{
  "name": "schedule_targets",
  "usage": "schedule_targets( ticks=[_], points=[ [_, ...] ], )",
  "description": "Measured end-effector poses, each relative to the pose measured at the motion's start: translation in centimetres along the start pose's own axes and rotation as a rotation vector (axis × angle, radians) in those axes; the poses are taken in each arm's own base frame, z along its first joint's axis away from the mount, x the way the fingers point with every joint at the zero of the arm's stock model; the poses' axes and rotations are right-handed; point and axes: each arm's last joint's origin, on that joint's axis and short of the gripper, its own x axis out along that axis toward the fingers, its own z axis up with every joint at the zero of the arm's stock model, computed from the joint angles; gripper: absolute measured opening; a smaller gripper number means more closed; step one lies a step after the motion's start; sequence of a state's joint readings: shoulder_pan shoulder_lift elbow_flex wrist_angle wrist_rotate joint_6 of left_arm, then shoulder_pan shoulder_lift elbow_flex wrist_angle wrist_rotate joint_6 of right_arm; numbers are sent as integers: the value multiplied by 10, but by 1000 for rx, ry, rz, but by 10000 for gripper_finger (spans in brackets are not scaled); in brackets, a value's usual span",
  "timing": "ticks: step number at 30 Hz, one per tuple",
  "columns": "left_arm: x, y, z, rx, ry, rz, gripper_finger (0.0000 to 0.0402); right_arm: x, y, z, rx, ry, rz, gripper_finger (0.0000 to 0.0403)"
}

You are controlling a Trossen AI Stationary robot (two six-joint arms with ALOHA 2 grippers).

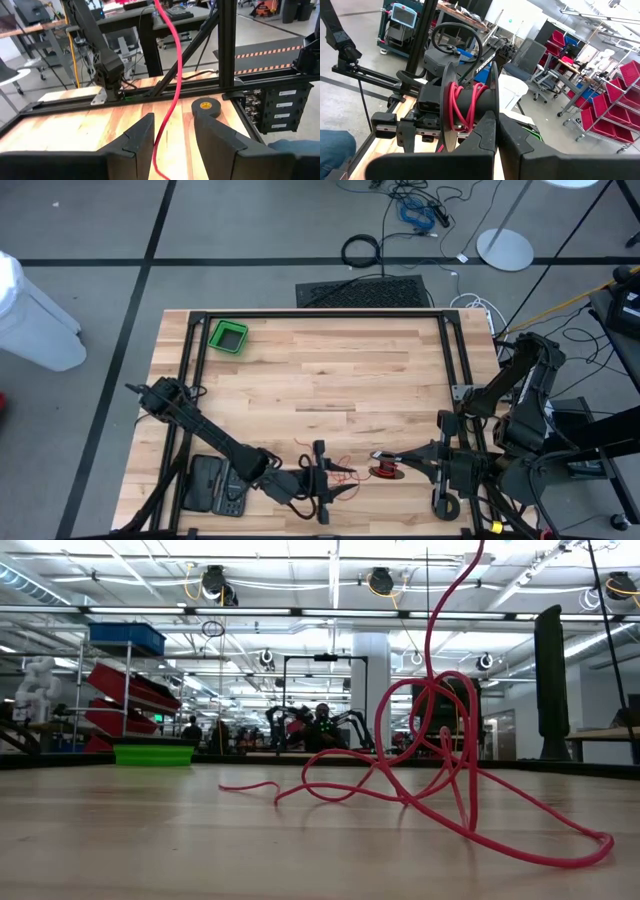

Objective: Coil cords
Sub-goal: Coil the red wire into the spool

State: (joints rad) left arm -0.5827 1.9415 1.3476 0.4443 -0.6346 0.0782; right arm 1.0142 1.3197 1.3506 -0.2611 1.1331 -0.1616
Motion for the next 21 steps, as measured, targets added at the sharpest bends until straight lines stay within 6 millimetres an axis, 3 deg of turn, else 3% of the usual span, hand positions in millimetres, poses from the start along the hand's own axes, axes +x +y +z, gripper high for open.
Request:
schedule_targets(
  ticks=[21],
  points=[
    [-5, 5, 4, -46, 36, 34, 146, 0, 0, 0, -4, 0, 1, 0]
  ],
)
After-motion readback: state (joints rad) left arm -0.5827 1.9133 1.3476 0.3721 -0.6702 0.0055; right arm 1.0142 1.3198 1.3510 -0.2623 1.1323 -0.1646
